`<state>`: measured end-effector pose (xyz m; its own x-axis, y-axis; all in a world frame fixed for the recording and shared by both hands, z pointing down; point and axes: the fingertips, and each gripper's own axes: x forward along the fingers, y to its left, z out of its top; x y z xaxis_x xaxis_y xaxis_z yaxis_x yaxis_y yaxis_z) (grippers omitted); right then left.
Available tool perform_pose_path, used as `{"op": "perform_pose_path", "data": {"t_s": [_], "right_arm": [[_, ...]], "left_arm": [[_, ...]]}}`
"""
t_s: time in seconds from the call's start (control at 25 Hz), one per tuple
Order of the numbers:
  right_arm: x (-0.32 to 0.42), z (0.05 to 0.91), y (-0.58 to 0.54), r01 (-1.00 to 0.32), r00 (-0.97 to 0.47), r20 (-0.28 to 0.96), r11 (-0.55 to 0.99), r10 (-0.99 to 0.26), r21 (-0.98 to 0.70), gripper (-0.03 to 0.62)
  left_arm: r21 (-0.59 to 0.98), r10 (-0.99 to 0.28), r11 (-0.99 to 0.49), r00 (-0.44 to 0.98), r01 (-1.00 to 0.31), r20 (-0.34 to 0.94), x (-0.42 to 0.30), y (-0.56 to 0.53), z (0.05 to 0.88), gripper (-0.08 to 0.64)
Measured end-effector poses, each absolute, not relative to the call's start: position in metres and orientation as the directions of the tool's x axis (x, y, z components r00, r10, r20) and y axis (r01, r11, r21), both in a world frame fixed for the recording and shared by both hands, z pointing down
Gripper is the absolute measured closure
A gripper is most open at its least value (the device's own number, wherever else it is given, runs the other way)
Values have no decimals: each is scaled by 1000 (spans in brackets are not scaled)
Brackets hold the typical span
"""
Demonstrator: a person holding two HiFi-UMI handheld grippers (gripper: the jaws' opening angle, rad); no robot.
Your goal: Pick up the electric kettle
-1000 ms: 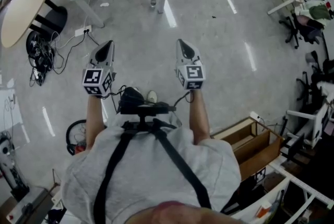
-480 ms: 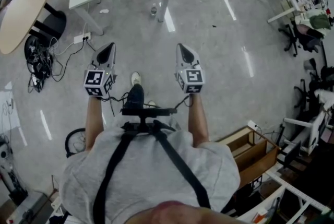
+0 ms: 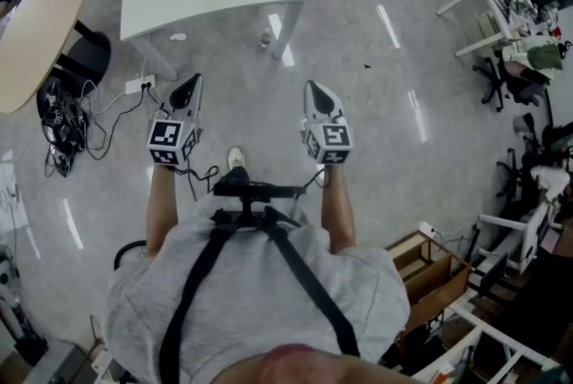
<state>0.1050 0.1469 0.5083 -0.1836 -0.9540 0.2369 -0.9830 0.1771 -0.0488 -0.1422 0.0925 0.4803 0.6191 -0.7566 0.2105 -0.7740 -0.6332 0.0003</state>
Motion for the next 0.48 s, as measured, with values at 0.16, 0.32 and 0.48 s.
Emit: {"op": "perform_pose_path", "data": {"t_s": [0.16, 0.32, 0.48], "right_arm": [[104, 507, 128, -981, -192, 216, 189, -957, -33, 580], [103, 500, 108, -986, -169, 222, 166, -960, -32, 580], [99, 493, 91, -988, -154, 230, 149, -961, -42, 580]], "left_arm": [[-8, -757, -637, 624, -771, 193, -144, 72, 475, 555], [-3, -747, -649, 637, -761, 188, -143, 49, 474, 555], [-7, -741, -658, 646, -753, 186, -141, 29, 474, 555]]}}
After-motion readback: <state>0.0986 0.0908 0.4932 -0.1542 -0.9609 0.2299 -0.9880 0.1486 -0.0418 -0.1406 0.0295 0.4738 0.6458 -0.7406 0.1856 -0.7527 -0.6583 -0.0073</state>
